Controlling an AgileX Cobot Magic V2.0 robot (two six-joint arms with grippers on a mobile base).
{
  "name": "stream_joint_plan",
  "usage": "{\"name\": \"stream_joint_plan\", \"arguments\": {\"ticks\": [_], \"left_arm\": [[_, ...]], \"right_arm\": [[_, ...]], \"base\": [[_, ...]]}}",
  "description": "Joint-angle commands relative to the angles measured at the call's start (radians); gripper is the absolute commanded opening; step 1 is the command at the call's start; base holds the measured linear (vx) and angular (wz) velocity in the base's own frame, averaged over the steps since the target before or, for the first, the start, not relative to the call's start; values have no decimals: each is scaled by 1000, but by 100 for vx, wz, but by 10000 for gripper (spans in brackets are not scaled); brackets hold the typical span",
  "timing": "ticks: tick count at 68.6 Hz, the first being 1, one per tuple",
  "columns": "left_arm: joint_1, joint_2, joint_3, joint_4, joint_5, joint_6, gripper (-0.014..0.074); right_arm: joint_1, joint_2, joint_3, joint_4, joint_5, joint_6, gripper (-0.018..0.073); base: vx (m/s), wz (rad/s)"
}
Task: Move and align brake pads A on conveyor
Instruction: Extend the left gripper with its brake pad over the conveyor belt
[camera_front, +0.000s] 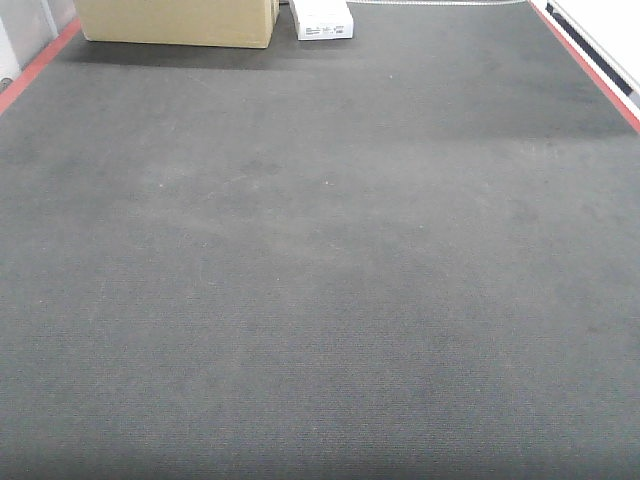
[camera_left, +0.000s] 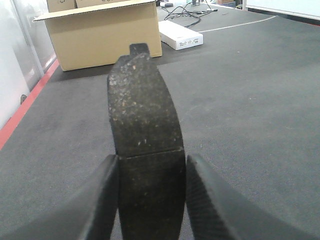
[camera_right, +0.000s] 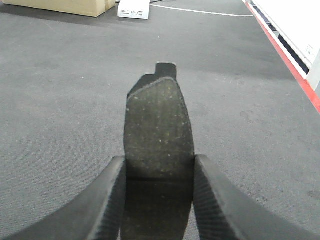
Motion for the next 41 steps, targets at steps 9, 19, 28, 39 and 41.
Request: {"name": "stream_joint_plan", "arguments": {"ticks": [9, 19, 28, 39, 41], "left_arm": [[-3, 7, -32, -24, -102, -27, 136], [-3, 85, -61, -24, -13, -20, 136], [-3, 303, -184, -26, 55, 3, 136], [-10, 637, -362, -72, 167, 10, 142], [-19, 688, -390, -78, 171, 18, 144]], "right_arm": [[-4, 9, -27, 0, -95, -4, 8], [-4, 9, -27, 0, -95, -4, 8], [-4, 9, -27, 0, -95, -4, 8], [-4, 9, -27, 0, -95, -4, 8], [-4, 9, -27, 0, -95, -4, 8]], "base": [[0, 0], [0, 0], [0, 0], [0, 0], [0, 0]]}}
